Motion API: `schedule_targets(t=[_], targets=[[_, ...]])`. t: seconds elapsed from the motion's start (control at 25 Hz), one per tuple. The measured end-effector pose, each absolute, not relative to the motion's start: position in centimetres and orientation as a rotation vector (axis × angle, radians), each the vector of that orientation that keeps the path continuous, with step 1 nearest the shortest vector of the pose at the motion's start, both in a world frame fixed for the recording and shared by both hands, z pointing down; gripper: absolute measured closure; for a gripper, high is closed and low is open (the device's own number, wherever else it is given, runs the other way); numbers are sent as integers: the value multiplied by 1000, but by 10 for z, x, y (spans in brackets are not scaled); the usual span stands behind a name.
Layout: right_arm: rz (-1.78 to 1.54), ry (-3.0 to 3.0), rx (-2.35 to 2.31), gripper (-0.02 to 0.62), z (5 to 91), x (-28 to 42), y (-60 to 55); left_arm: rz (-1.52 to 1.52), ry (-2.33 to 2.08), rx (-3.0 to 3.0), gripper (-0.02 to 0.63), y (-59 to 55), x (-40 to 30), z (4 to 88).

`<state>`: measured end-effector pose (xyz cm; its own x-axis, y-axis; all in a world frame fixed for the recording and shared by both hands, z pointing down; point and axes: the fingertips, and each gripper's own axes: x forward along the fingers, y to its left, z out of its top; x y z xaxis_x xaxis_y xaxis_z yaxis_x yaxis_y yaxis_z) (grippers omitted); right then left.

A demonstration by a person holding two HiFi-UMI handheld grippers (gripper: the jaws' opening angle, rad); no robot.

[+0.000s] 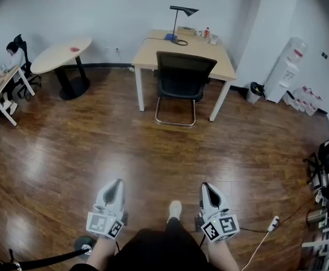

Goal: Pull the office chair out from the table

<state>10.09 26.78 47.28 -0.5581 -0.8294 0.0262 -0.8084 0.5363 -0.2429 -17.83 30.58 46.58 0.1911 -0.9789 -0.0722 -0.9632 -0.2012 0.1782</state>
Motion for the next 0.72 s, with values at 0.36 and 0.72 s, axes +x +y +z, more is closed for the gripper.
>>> schedule_targets(t=[0.36, 0.72], targets=[[-318, 2605, -1451, 583, 473, 156, 160, -274, -1896, 2395, 595, 203, -133, 455], [-318, 2622, -1390, 581, 474, 193, 86, -244, -1924, 2386, 595, 131, -97, 453]])
